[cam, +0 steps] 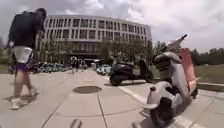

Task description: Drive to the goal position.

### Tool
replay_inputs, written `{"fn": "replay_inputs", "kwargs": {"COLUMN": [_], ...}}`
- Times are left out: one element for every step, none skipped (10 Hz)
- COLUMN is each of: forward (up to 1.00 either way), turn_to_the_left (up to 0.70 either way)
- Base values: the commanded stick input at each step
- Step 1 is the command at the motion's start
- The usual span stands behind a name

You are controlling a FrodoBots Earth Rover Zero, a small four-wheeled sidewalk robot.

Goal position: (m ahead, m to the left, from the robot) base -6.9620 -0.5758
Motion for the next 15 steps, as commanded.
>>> {"fn": "replay_inputs", "kwargs": {"forward": [-0.84, -0.84, -0.81, -0.67, -0.44, -0.01, 0.00, 0.00, 0.43, 0.85, 0.85, 0.85, 0.85, 0.85, 0.85], "turn_to_the_left": [-0.01, -0.01, 0.01, 0.00, 0.00, 0.04, 0.00, 0.03, 0.19, 0.33, 0.33, 0.33, 0.33, 0.33, 0.33]}}
